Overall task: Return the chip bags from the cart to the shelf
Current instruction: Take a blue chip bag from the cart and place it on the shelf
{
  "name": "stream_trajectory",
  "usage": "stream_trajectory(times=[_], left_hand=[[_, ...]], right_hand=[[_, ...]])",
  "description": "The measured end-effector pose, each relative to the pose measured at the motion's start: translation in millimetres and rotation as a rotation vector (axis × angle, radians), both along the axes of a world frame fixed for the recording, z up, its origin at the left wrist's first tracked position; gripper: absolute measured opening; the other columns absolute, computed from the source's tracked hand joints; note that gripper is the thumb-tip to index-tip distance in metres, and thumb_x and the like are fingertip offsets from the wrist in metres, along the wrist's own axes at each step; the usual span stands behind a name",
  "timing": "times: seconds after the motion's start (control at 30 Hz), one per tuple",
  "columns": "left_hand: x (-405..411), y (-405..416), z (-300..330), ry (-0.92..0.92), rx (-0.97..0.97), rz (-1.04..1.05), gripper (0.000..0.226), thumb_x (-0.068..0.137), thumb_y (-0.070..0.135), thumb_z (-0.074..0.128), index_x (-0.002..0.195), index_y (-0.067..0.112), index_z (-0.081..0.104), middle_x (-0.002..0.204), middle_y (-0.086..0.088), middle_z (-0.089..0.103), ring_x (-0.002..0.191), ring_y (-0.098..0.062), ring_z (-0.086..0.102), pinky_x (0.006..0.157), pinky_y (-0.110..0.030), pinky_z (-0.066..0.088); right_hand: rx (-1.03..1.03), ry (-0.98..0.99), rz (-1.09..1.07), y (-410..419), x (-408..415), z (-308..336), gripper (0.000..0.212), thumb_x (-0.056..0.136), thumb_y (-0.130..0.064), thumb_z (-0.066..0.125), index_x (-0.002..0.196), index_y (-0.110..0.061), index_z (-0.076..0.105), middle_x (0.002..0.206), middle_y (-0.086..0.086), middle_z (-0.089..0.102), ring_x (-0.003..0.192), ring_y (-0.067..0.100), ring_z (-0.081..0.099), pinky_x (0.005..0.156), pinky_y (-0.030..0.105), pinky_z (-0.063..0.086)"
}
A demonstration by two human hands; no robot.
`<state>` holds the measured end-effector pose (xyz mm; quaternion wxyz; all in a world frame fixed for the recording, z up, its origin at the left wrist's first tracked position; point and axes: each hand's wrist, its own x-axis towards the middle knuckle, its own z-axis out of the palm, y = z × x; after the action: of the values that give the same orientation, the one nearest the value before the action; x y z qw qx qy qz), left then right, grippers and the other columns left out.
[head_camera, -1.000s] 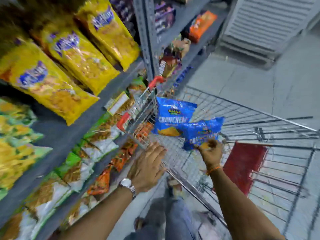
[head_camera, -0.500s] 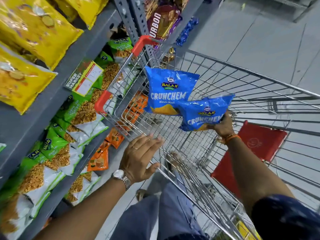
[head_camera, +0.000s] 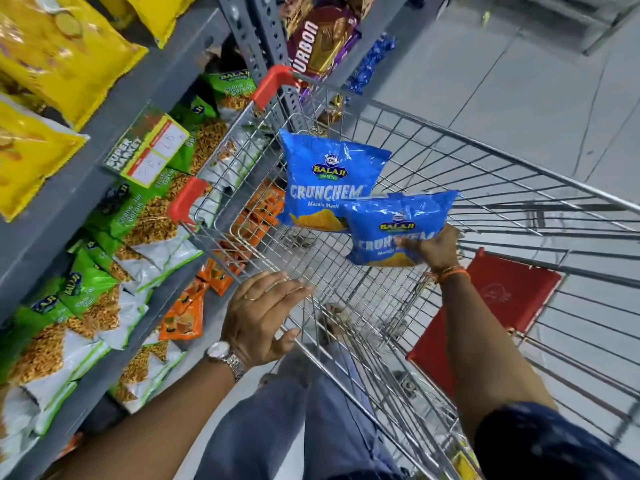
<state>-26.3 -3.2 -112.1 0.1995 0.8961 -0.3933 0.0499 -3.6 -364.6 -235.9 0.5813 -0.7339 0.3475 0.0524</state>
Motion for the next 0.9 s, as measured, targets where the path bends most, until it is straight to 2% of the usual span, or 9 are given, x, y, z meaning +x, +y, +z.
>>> stream_trajectory(times=[0.2,0.33,0.43,0.53,0.6,0.73,0.8,0.9], left_hand=[[-2,1,24,0.110,0.131,-0.014,0.063,0.102,0.049,0.028,0.126,0.011,0.070,0.129,-0.007,0.070,0.124,-0.033,0.063,0.111,-0.043,0.038],[-6,10,71,0.071,0.144,0.078,0.064,0.105,0.049,0.031,0.135,0.003,0.063,0.141,-0.013,0.062,0.133,-0.035,0.057,0.116,-0.048,0.033],[-3,26,129,-0.066,0.082,0.234,0.062,0.105,0.050,0.034,0.141,0.006,0.058,0.149,-0.008,0.055,0.140,-0.030,0.051,0.119,-0.047,0.031],[1,51,191,-0.262,0.036,0.412,0.056,0.101,0.045,0.043,0.144,0.011,0.056,0.152,-0.002,0.052,0.144,-0.024,0.043,0.124,-0.043,0.023],[5,75,233,-0.386,0.027,0.533,0.056,0.101,0.045,0.043,0.147,0.015,0.053,0.155,0.002,0.049,0.148,-0.023,0.040,0.126,-0.044,0.019],[7,127,304,-0.599,0.015,0.721,0.056,0.100,0.044,0.045,0.149,0.017,0.049,0.155,0.001,0.050,0.150,-0.022,0.036,0.126,-0.043,0.016],[7,150,332,-0.681,0.046,0.792,0.056,0.102,0.046,0.042,0.148,0.016,0.050,0.154,-0.001,0.051,0.148,-0.025,0.037,0.126,-0.040,0.014],[2,184,366,-0.791,0.064,0.883,0.054,0.102,0.043,0.042,0.147,0.015,0.052,0.151,-0.004,0.054,0.147,-0.027,0.040,0.127,-0.042,0.015]], right_hand=[[0.053,-0.114,0.006,32,-6,69,0.059,0.056,-0.009,0.097,0.108,0.002,0.072,0.110,0.017,0.077,0.099,0.033,0.076,0.089,0.055,0.061],[0.091,-0.299,0.083,64,9,155,0.049,0.056,-0.003,0.096,0.101,0.000,0.076,0.101,0.013,0.081,0.087,0.022,0.078,0.075,0.042,0.064],[0.163,-0.450,0.156,94,32,234,0.052,0.058,0.006,0.092,0.106,0.006,0.072,0.102,0.012,0.080,0.084,0.017,0.076,0.074,0.032,0.061],[0.205,-0.621,0.240,125,55,317,0.055,0.060,0.007,0.091,0.110,0.005,0.069,0.104,0.006,0.080,0.091,0.021,0.077,0.077,0.032,0.062],[0.230,-0.746,0.308,151,70,372,0.053,0.062,0.005,0.090,0.110,0.004,0.069,0.100,0.000,0.080,0.089,0.016,0.076,0.077,0.029,0.061],[0.299,-0.948,0.444,205,85,475,0.043,0.067,0.002,0.085,0.099,-0.025,0.073,0.095,-0.011,0.081,0.086,0.006,0.075,0.075,0.024,0.060],[0.346,-1.011,0.503,229,87,518,0.041,0.066,-0.004,0.087,0.097,-0.026,0.073,0.095,-0.011,0.081,0.084,0.007,0.076,0.073,0.025,0.061],[0.429,-1.084,0.585,261,92,571,0.040,0.063,-0.017,0.089,0.098,-0.023,0.072,0.090,-0.008,0.081,0.079,0.009,0.077,0.069,0.025,0.061]])
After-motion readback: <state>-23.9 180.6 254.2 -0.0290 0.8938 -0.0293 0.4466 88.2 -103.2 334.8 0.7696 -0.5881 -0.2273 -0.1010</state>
